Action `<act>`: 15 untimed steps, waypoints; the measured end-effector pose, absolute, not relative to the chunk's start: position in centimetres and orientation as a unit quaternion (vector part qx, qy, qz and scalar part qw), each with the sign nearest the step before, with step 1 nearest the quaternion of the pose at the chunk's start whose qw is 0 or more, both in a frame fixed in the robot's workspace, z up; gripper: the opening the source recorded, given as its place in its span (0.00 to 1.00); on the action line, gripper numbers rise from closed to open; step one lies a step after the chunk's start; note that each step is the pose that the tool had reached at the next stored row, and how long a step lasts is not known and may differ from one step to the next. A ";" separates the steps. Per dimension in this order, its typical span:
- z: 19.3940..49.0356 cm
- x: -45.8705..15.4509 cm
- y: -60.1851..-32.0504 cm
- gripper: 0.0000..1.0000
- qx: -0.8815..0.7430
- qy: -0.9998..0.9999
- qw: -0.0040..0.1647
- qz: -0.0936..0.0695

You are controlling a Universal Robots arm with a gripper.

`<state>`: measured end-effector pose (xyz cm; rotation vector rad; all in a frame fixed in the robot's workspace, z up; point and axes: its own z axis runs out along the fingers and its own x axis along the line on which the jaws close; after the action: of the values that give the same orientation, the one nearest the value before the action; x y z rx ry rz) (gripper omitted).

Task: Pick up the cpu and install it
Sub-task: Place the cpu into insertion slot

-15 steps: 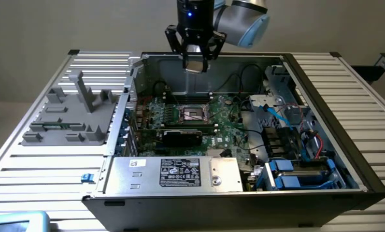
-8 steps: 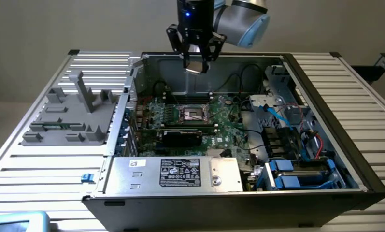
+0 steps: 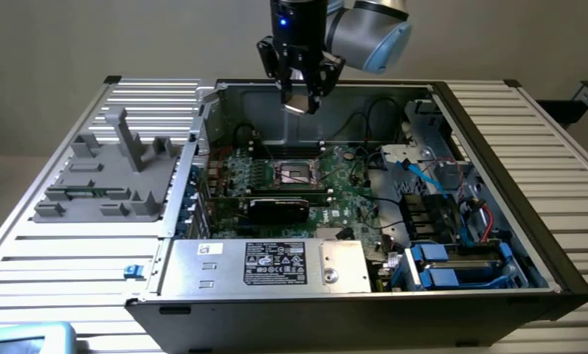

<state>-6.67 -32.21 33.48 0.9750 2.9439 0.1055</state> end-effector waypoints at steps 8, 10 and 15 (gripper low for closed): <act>33.3 -6.7 -32.2 0.55 0.382 0.923 0.022 0.033; 33.3 -6.7 -32.2 0.55 0.399 0.916 0.022 0.032; 33.2 -6.7 -32.2 0.55 0.439 0.897 0.024 0.031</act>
<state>-6.68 -32.21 33.21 1.3599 2.7775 0.0962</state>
